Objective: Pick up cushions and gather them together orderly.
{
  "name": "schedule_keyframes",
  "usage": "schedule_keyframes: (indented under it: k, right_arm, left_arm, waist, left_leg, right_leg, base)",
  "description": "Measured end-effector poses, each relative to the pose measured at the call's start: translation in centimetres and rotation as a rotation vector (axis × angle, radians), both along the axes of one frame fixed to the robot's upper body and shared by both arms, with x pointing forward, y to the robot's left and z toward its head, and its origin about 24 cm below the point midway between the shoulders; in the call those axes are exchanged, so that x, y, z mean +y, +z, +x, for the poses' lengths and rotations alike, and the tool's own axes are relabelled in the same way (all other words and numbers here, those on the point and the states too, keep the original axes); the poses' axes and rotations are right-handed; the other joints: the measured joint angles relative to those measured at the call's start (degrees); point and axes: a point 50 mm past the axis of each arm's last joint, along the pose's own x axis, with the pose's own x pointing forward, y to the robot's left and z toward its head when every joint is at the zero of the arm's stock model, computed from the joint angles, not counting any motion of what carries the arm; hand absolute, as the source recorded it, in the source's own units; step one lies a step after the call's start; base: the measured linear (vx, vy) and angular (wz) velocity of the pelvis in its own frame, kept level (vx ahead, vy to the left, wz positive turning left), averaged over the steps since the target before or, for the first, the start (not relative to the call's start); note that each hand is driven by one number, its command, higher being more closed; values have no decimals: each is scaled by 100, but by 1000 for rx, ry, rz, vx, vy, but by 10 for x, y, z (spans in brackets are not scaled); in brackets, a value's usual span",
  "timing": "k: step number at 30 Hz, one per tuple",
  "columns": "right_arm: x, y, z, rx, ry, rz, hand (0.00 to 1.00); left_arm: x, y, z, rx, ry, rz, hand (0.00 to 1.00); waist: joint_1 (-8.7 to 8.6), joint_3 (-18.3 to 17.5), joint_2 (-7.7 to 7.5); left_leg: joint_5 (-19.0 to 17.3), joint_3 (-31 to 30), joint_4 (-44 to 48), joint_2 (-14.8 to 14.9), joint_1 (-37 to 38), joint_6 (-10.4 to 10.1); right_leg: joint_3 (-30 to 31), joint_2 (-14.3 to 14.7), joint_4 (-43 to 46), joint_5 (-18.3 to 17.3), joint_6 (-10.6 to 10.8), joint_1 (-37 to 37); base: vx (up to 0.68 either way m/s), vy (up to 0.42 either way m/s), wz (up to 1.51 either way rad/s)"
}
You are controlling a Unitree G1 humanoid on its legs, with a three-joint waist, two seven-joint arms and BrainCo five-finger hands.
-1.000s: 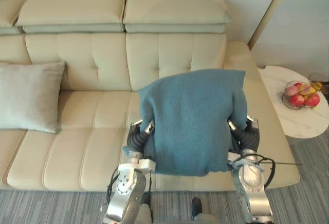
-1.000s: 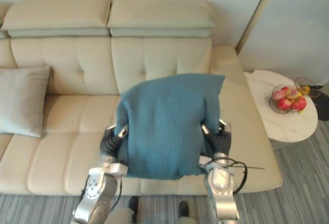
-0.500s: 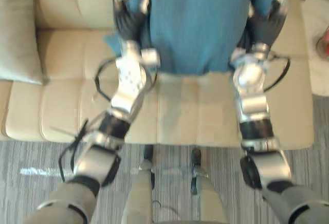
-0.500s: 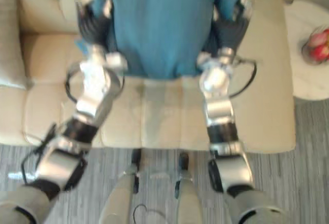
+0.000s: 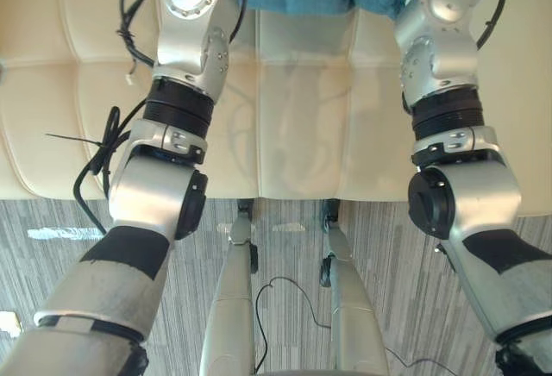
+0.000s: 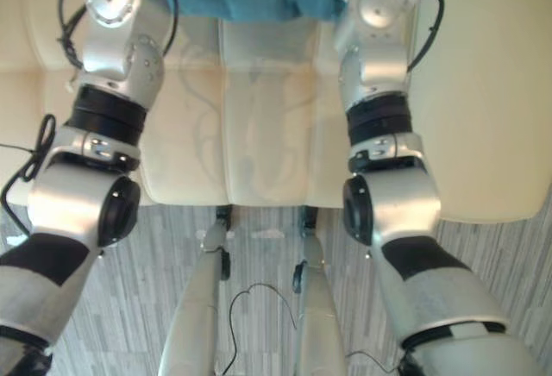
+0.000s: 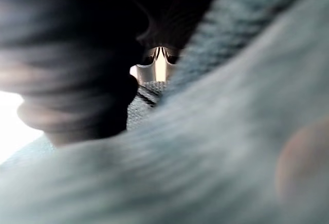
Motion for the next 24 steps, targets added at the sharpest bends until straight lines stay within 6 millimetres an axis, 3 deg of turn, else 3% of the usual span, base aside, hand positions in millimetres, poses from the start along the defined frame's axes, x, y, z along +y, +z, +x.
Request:
schedule_keyframes:
  k: [5, 11, 14, 19, 21, 23, 24]
  right_arm:
    - [-2, -18, 6, 43, 16, -13, 0]
    - [-11, -49, 6, 73, 4, -14, 0]
    - [-19, -60, 2, 57, -2, -4, 0]
    - [-59, -82, -22, -36, -85, 51, 0]
    - [-82, -96, -38, -57, -157, 36, 0]
    - [-111, -120, -67, -81, -247, 33, 0]
    - [-116, -126, -74, -85, -264, 22, 0]
  left_arm:
    - [3, -52, 17, 147, -13, 10, 0]
    - [22, -74, 17, 166, -7, -33, 0]
    - [39, -94, 19, 209, 16, -63, 0]
    - [63, -129, 13, 248, 38, -104, 0]
    - [71, -139, 8, 247, 50, -114, 0]
    - [90, -154, -5, 238, 95, -98, 0]
    - [94, -159, -8, 237, 105, -94, 0]
  waist:
    - [-15, 26, -1]
    - [-38, 27, -2]
    - [-51, 27, -2]
    - [-91, 31, -10]
    - [-88, 32, -11]
    - [-89, 42, -30]
    - [-87, 42, -30]
  left_leg:
    - [-67, 57, 22, 62, -140, 2]
    - [-66, 187, 17, 118, -40, 2]
    - [-64, 255, -7, 175, 131, 0]
    - [-48, 245, -20, 200, 500, -21]
    - [-47, 194, -34, 187, 672, -24]
    - [-35, 143, -142, 172, 1040, -44]
    - [-34, 137, -165, 165, 1140, -46]
  right_leg:
    - [45, 46, -134, 89, 4, -102]
    - [145, 75, -100, 92, -1, -96]
    - [158, 127, 60, 87, -5, -70]
    - [82, 160, 550, -254, -146, 102]
    - [32, 152, 863, -454, -163, 155]
    - [-15, 142, 1088, -652, -184, 419]
    - [-22, 135, 1137, -698, -183, 485]
  base:
    - [-15, -18, -9]
    - [-26, -20, -11]
    - [-31, -15, -14]
    - [-9, -13, 7]
    - [0, -20, 21]
    - [25, -32, 22]
    - [38, -32, 20]
